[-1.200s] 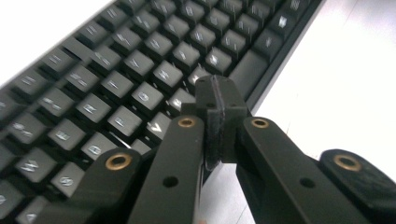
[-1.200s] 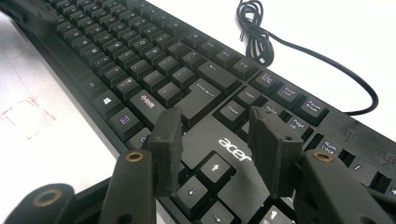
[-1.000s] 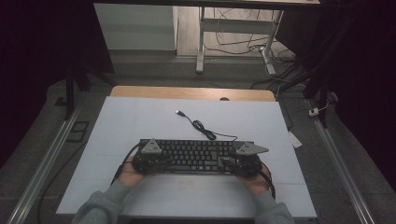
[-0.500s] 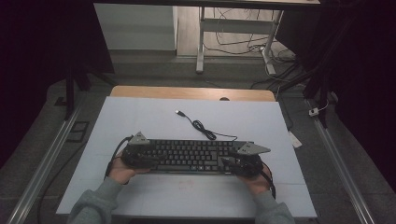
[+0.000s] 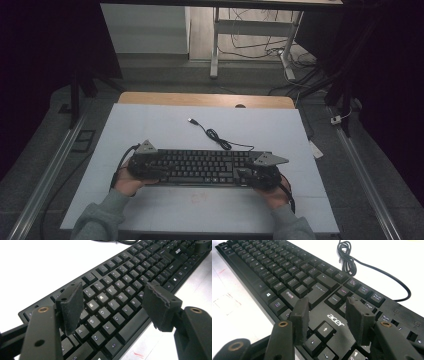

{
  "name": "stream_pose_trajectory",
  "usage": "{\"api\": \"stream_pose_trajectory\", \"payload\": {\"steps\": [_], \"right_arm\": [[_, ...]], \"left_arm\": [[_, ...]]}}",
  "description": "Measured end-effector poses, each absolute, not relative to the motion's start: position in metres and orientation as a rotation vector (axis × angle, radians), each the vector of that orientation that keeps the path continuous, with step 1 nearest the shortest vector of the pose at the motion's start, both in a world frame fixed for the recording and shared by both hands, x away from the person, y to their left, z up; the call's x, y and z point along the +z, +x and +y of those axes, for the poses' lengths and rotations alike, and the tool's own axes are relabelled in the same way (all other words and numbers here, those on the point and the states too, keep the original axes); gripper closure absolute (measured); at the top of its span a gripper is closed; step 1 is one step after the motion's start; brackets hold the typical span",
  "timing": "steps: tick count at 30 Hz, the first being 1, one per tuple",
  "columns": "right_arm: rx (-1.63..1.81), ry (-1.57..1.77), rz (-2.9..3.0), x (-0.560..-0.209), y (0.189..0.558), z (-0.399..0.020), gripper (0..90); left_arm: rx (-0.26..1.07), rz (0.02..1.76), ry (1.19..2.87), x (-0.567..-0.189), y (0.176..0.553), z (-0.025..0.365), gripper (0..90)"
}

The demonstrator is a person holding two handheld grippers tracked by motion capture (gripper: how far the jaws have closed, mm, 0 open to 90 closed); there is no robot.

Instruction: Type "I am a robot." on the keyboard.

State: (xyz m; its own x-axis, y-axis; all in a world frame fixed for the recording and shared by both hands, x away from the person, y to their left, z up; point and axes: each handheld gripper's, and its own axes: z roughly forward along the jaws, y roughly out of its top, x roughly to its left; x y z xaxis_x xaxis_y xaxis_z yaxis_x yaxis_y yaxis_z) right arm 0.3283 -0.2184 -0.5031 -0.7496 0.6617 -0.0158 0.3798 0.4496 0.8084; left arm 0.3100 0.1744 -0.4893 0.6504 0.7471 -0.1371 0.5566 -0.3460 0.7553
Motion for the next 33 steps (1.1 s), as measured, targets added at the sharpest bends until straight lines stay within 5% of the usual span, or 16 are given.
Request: {"api": "stream_pose_trajectory", "payload": {"steps": [19, 33], "right_arm": [[1.192, 0.886, 2.381, -0.503, 0.328, -0.218, 54.1], [1.186, 0.889, 2.382, -0.504, 0.329, -0.218, 54.1]], "left_arm": [[0.350, 1.040, 2.067, -0.491, 0.312, 0.183, 37.9], [0.368, 1.064, 2.117, -0.497, 0.316, 0.188, 58.7]]}}
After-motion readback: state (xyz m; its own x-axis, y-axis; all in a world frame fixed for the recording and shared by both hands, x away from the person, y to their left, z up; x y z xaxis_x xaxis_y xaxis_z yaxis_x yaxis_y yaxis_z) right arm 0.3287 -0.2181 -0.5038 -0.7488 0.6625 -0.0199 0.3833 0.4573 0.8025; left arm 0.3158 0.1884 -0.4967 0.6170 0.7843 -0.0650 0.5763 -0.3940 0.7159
